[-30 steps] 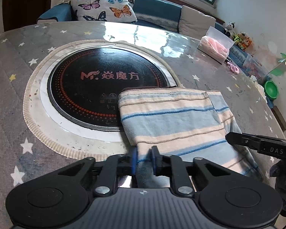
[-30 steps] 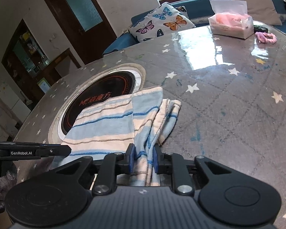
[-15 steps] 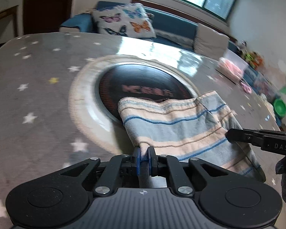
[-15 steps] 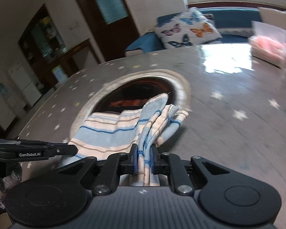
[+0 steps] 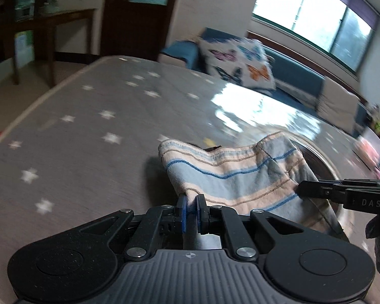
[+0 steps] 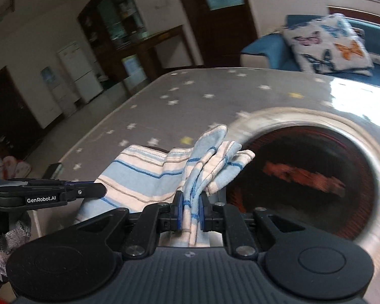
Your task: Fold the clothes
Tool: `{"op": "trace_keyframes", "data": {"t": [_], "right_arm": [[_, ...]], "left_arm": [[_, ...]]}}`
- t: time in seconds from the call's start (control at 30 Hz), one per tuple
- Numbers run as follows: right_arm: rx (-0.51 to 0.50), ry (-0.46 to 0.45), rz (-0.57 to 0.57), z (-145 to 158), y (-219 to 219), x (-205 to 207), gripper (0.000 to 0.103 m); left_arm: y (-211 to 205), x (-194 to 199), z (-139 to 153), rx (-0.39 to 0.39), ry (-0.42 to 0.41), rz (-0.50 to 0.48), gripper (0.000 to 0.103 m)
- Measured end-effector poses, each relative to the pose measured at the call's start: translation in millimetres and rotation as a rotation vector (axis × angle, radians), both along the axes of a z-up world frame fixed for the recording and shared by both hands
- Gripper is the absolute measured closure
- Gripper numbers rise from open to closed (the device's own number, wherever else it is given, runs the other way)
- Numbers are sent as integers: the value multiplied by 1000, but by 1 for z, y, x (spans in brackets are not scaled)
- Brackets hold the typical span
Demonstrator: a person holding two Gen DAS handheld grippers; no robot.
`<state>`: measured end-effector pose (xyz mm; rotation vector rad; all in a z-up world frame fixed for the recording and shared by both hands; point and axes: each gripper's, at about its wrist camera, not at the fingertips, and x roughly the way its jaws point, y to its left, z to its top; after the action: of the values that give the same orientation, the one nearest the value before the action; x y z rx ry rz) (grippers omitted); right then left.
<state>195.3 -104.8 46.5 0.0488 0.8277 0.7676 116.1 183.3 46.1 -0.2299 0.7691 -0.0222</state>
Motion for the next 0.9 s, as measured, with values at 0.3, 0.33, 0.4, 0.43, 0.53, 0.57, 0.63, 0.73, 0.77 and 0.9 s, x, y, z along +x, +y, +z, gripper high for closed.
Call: {"op": "trace_keyframes", "data": {"t": [0.3,0.33,0.4,0.43,0.53,0.57,0.63,0.73,0.77,0.9], "right_arm": [[26,-9,120,0,97,37,92],[29,-10,132,-1,106,40,92],[33,-14,145,-2,118,43,92],[35,-20,150,-3,124,46,92],[30,-12,154,-9,133,54,92],[23,-8,152,-15,137,58,92],[-4,-8,138,-23,141,62,92],[-25,9,123,-33,143,67,92],[-23,9,122,-34,143,67,92],[8,-13,113,-28,145,69,92]], "left_arm": [[66,18,10,36,-23,149,95],[69,20,10,37,-22,159,95],[76,22,7,45,-20,179,95],[79,24,4,47,-14,188,95],[84,27,-6,43,8,202,95],[84,26,-11,46,19,205,95],[83,29,-19,60,39,208,95],[83,31,-24,68,46,210,95],[84,32,-23,67,42,213,95],[81,41,-19,113,22,215,95]]}}
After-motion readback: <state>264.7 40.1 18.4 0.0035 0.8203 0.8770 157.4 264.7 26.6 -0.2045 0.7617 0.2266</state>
